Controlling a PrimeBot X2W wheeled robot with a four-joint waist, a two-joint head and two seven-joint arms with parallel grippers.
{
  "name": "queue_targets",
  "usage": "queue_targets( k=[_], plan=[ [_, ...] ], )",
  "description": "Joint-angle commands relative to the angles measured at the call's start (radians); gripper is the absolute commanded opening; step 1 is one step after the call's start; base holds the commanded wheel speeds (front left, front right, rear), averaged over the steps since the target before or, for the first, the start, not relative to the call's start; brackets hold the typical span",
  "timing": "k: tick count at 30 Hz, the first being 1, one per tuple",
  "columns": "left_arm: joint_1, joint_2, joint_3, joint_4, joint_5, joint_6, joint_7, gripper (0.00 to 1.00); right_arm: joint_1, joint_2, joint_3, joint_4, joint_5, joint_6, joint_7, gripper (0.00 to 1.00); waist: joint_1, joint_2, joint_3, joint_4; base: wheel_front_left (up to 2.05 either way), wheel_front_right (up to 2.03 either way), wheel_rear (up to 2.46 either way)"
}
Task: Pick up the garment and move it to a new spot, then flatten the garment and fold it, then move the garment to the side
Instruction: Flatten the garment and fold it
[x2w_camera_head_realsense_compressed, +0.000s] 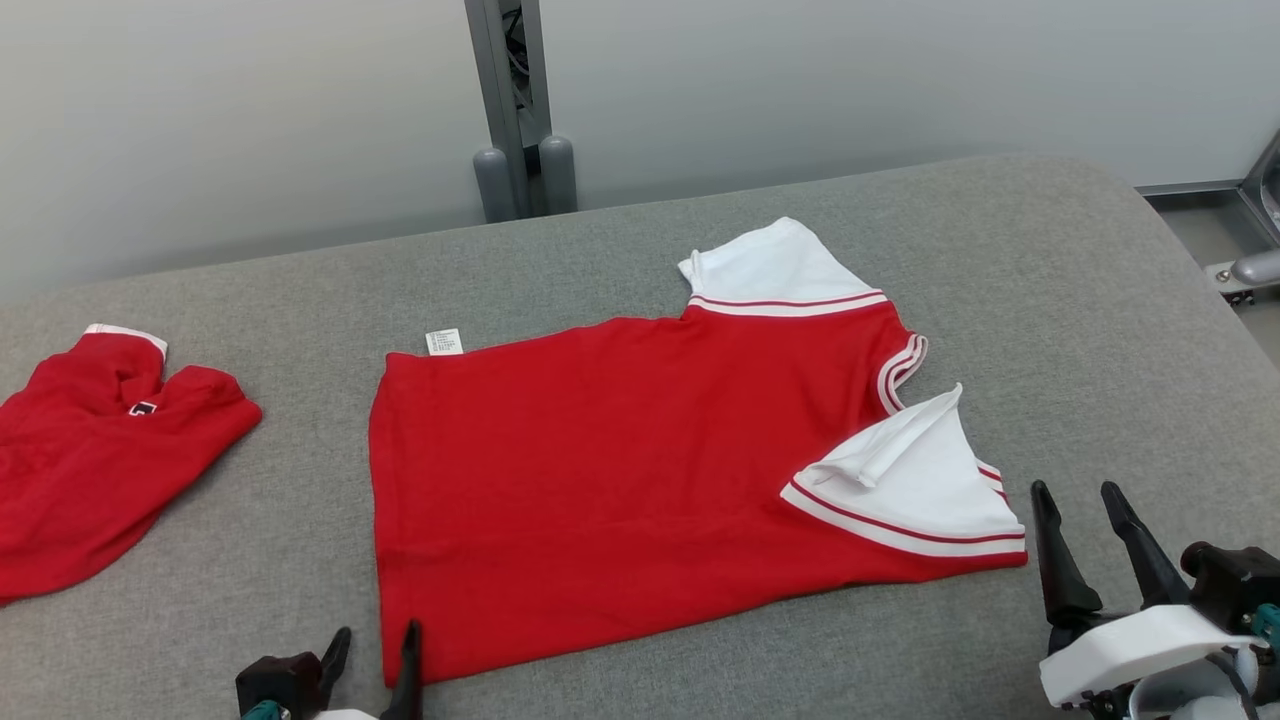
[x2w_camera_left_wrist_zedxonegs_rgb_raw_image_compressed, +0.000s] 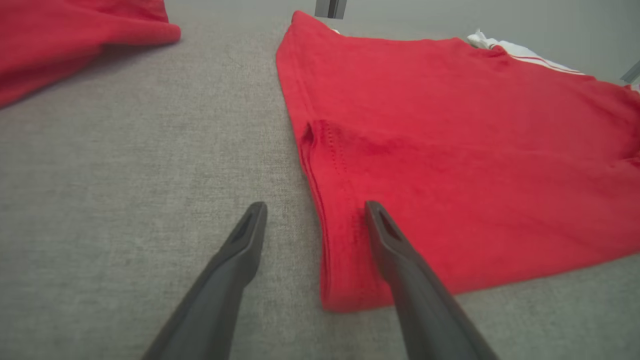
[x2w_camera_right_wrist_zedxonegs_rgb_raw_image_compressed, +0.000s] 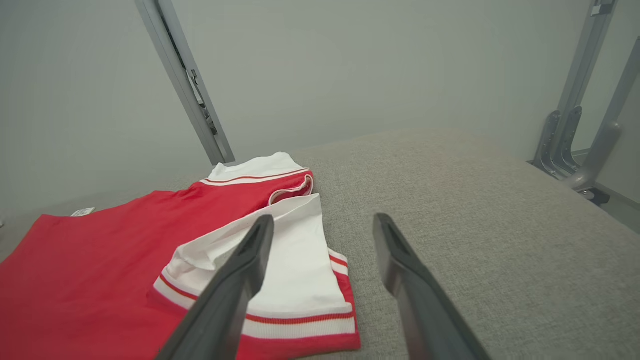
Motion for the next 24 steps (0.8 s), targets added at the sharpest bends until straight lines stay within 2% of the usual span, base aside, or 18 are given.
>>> queue_targets(
  k=[1, 11, 13, 14, 24],
  plan=[
    [-0.018, 0.0, 0.001, 0.007, -0.006, 0.002, 0.005, 1.0, -0.006, 0.002, -0.005, 0.004, 0.008, 0.0, -0.006, 1.0, 0.0, -0.0001, 0.004, 0.0, 0.0, 0.0, 0.0],
    [-0.04, -0.006, -0.03, 0.063, -0.05, -0.044, 0.121, 1.0, -0.047, 0.013, -0.031, 0.097, 0.019, 0.0, -0.006, 1.0, 0.0, -0.0001, 0.028, 0.005, 0.0, 0.0, 0.0],
    [-0.04, -0.006, -0.037, 0.059, -0.051, -0.05, 0.128, 0.2, -0.055, 0.015, -0.033, 0.125, 0.022, 0.0, -0.006, 1.0, 0.0, -0.0001, 0.031, 0.008, 0.0, 0.0, 0.0],
    [-0.04, -0.006, -0.04, 0.055, -0.053, -0.054, 0.13, 0.0, -0.06, 0.015, -0.033, 0.137, 0.022, 0.0, -0.006, 1.0, 0.0, -0.0001, 0.032, 0.01, 0.0, 0.0, 0.0],
    [-0.046, 0.012, -0.064, -0.017, -0.06, -0.068, 0.151, 0.0, -0.126, 0.004, -0.014, 0.295, 0.079, 0.0, -0.006, 1.0, 0.0, -0.0001, 0.048, 0.044, 0.0, 0.0, 0.0]
  ],
)
